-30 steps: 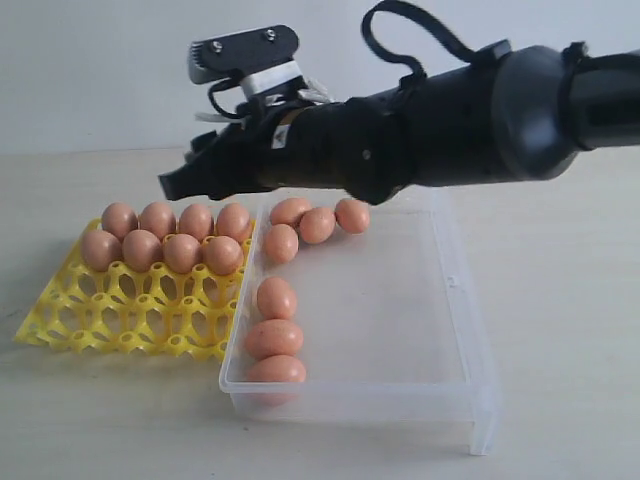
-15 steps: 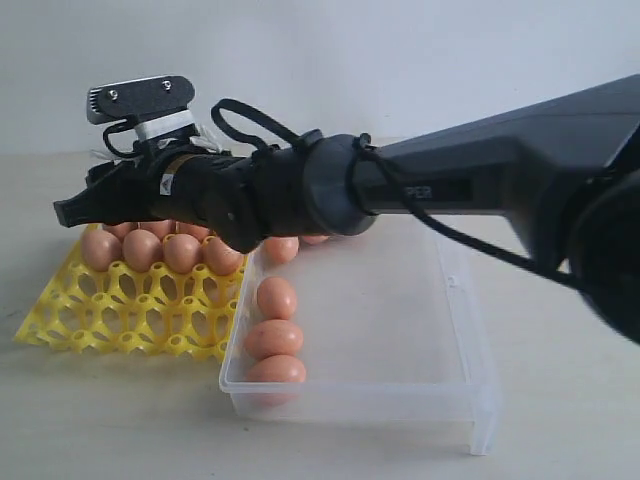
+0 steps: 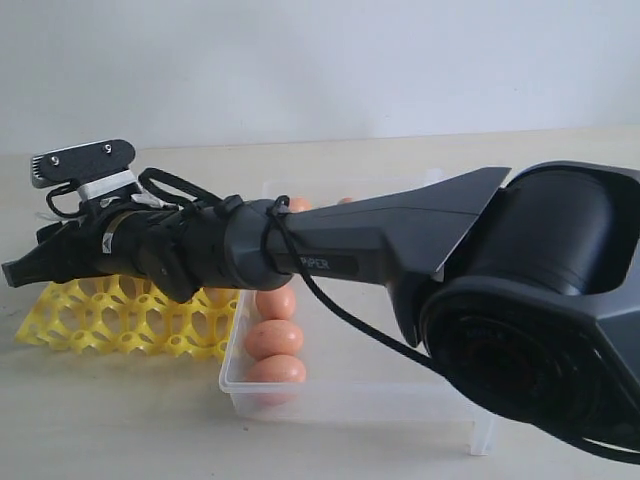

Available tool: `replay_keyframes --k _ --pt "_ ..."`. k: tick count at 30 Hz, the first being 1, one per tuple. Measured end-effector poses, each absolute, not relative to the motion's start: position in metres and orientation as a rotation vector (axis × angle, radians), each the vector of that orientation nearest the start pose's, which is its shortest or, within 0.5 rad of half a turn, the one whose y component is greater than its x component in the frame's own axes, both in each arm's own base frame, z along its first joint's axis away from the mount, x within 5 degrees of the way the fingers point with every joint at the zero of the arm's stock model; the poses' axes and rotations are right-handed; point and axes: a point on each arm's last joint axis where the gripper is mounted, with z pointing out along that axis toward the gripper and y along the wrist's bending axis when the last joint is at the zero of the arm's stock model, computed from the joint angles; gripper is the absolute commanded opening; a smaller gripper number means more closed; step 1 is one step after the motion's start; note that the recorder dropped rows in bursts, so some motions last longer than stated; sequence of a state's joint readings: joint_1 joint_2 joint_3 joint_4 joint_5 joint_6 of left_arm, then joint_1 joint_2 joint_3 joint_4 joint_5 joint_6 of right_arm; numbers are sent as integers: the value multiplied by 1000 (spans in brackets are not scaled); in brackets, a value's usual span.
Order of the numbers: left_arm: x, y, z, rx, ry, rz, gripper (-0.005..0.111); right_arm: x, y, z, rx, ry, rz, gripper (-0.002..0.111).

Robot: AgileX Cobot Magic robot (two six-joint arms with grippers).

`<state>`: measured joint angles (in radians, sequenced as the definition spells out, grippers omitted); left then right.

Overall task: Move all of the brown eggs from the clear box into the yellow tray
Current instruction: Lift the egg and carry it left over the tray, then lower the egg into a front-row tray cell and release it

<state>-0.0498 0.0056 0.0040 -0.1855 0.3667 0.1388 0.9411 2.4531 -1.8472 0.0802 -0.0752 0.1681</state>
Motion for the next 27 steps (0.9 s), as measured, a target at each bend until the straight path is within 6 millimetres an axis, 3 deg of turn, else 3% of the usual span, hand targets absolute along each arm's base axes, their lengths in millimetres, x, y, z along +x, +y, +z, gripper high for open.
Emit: replay_keyframes --k 11,20,27 --pt "53 -9 179 60 1854 -120 0 324 453 131 -674 1902 783 0" --pt "53 -9 179 60 1854 -120 0 325 453 102 -680 1928 769 0" --pt "53 -9 179 60 1854 -120 0 325 454 103 -702 1894 756 0"
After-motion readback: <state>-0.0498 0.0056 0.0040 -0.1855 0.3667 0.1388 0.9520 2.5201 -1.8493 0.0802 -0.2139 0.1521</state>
